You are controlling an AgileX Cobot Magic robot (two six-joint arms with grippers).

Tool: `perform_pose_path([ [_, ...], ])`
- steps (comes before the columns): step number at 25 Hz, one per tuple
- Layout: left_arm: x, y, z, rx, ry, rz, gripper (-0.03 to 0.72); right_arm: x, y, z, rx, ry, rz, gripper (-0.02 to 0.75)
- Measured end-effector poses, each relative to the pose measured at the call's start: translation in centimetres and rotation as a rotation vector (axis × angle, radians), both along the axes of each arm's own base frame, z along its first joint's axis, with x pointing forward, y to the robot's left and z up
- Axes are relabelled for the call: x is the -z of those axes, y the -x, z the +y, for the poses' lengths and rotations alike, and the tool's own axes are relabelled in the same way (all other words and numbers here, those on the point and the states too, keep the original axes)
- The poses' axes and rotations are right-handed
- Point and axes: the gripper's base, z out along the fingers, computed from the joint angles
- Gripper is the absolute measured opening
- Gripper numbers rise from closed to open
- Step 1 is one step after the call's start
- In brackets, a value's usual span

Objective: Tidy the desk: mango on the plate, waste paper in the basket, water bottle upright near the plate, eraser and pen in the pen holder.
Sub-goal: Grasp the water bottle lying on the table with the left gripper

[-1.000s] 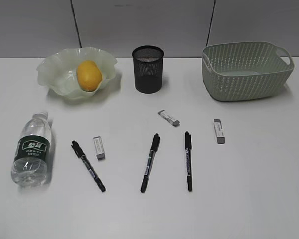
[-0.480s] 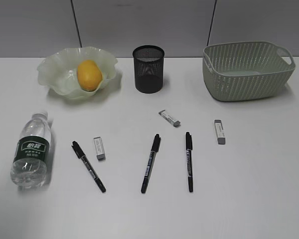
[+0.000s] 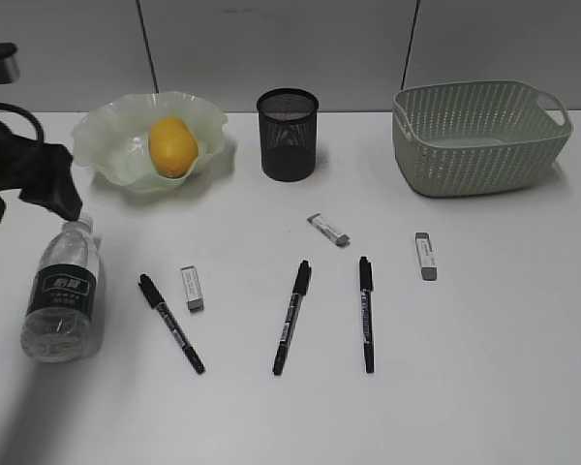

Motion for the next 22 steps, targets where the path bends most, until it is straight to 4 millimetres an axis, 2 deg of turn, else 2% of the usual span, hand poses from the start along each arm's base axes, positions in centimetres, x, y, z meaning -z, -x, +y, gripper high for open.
perform_pose_path([
  [5, 3.6, -4.6, -1.4, -0.033, -0.002, 0.172, 0.683, 0.0, 0.0, 0.0, 0.000, 0.000, -0.001, 0.393],
  [7, 5.8, -5.6, -1.5, -0.057, -0.031, 0.268, 0.683, 0.0, 0.0, 0.0, 0.000, -0.001, -0.001, 0.393],
  [11, 8.8, -7.1, -1.7, -0.079, -0.065, 0.369, 0.680, 0.0, 0.0, 0.0, 0.000, -0.001, -0.001, 0.393],
  [13, 9.7, -7.3, -1.8, -0.096, -0.072, 0.398, 0.619, 0.0, 0.0, 0.0, 0.000, -0.002, -0.001, 0.393],
  [16, 9.7, -7.4, -1.8, -0.102, -0.082, 0.395, 0.438, 0.0, 0.0, 0.0, 0.000, -0.002, -0.002, 0.393],
  [19, 8.9, -7.7, -1.5, -0.082, -0.108, 0.341, 0.448, 0.0, 0.0, 0.0, 0.000, -0.002, -0.002, 0.393],
  [22, 5.8, -7.3, -1.2, -0.068, -0.082, 0.130, 0.448, 0.0, 0.0, 0.0, -0.001, -0.003, -0.002, 0.393],
])
